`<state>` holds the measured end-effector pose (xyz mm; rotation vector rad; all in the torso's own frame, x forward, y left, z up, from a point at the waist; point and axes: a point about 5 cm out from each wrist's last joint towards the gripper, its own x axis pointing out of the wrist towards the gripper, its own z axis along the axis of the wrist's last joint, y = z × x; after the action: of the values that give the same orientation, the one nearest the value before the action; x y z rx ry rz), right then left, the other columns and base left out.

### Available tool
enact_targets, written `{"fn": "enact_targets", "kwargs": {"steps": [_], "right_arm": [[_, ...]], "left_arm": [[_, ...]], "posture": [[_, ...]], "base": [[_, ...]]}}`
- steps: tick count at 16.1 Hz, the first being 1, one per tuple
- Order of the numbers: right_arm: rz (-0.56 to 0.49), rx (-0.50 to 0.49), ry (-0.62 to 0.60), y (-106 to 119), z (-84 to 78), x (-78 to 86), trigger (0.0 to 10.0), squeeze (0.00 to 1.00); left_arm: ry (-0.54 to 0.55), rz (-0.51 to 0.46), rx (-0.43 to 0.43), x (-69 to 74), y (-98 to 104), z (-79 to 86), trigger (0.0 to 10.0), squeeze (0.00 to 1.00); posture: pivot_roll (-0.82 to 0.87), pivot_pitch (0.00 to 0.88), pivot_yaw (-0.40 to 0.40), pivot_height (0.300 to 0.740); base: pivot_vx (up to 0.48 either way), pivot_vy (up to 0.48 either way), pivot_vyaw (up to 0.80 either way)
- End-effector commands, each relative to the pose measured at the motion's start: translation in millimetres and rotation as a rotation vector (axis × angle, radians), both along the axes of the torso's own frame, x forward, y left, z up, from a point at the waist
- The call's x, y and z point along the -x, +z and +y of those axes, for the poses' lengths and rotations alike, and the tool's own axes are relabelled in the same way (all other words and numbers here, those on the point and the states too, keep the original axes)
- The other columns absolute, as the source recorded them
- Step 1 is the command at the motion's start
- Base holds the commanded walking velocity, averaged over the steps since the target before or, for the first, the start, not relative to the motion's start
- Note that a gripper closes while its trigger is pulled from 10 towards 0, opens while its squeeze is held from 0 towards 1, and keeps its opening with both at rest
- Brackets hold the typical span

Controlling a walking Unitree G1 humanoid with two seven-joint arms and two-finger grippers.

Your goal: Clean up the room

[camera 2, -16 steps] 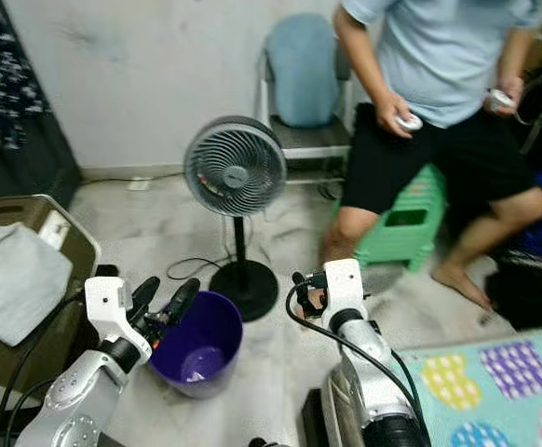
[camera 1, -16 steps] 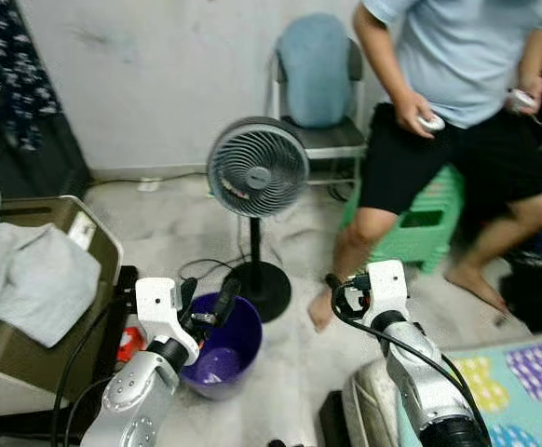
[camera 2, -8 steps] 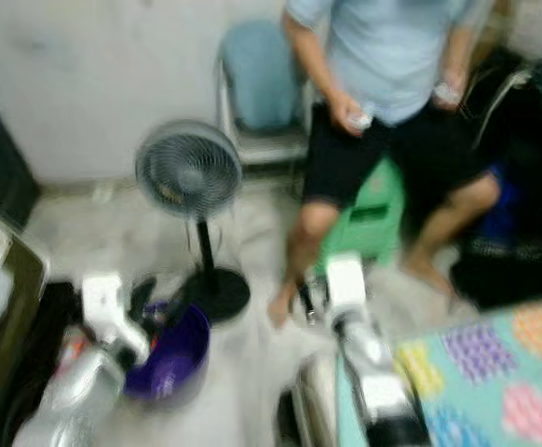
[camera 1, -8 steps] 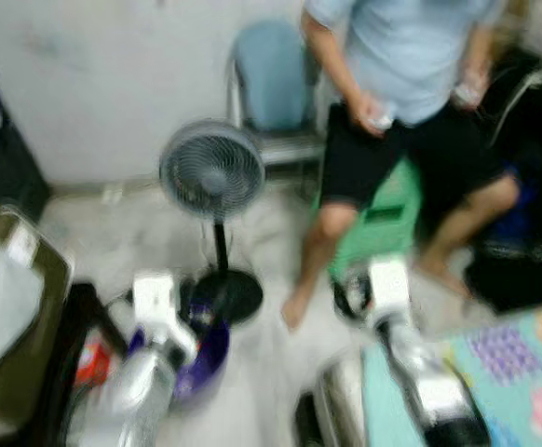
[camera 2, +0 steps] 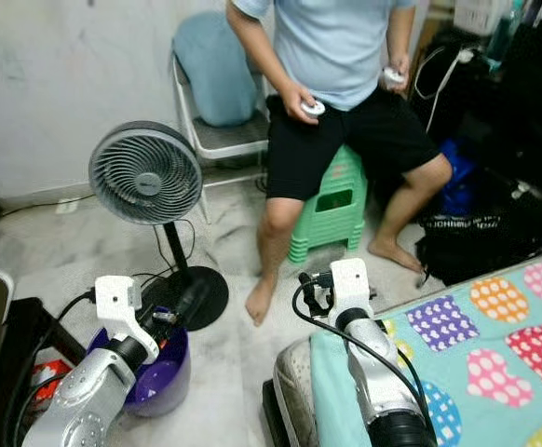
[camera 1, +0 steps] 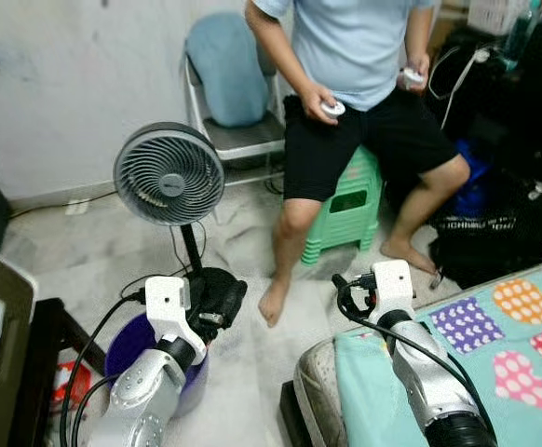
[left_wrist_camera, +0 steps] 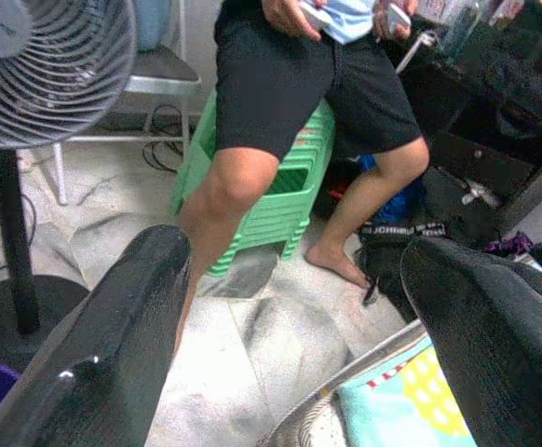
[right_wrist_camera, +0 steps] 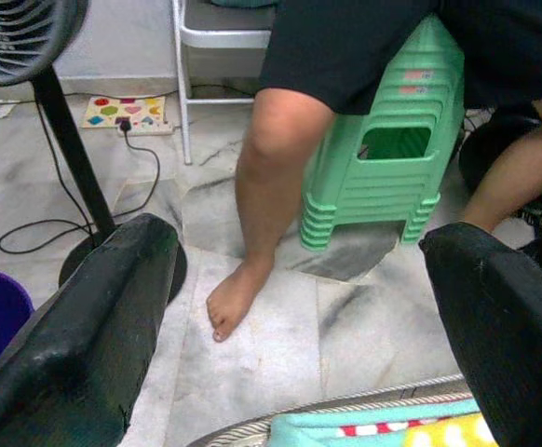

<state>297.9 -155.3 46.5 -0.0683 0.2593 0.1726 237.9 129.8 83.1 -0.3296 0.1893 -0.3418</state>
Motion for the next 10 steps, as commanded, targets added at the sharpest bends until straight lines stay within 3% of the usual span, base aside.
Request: {"fn": "enact_targets", "kwargs": {"steps": [1,10], "right_arm": [[-0.022,-0.011,0.008,4.5,4.3,-2.6,10.0,0.0],[-0.022,-0.007,0.009,4.2,3.1,-2.2,10.0,0.0]], "left_arm": [[0.023,-0.004,-0.017,0.1,1.2,6.9,10.0,0.0],[0.027,-0.001,0.001,1.0,1.2,6.2,10.0,0.0]], "posture": [[-0.07,0.0,-0.009,0.74],[-0.07,0.0,-0.013,0.74]], "base": [[0.0,0.0,0.0],[0.0,0.0,0.0]]}}
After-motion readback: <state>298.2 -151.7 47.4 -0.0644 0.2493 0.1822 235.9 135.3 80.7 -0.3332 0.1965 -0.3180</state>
